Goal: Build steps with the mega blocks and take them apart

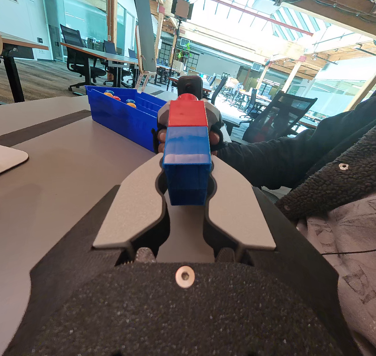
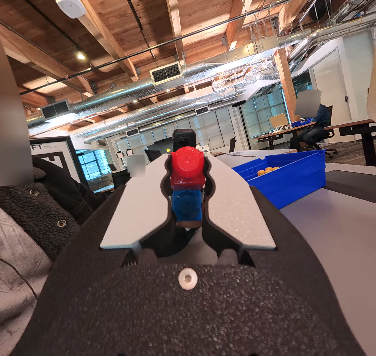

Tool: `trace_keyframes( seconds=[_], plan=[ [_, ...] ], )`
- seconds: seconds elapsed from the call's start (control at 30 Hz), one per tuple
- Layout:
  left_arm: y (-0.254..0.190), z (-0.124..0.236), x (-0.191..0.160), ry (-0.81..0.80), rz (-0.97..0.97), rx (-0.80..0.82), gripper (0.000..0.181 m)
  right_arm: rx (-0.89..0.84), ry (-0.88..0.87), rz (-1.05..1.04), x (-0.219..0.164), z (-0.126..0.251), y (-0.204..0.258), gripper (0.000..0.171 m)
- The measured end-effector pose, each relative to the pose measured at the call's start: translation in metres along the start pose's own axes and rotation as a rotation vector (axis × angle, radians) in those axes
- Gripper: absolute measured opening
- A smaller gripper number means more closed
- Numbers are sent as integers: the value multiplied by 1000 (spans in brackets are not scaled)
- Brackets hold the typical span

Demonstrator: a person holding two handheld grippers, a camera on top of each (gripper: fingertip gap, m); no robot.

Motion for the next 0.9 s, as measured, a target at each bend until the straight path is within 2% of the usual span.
trace_keyframes(
  seconds=[0.7, 0.9],
  plan=[
    [-2, 0, -1, 46, -150, 28, 38, 38, 61, 31, 3, 0, 6, 29],
    [-2, 0, 1, 42, -184, 24, 37, 27, 182, 107, 10, -2, 9, 31]
  ],
)
Point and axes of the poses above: each gripper's, where its closed fingertips meet, z back along the fingers, x out of its top, y = z × x across the jaws, the point moved 4 cm from there along z, back along the fingers, and after that the axes turned 11 degrees about -y, right-handed, at the moved point
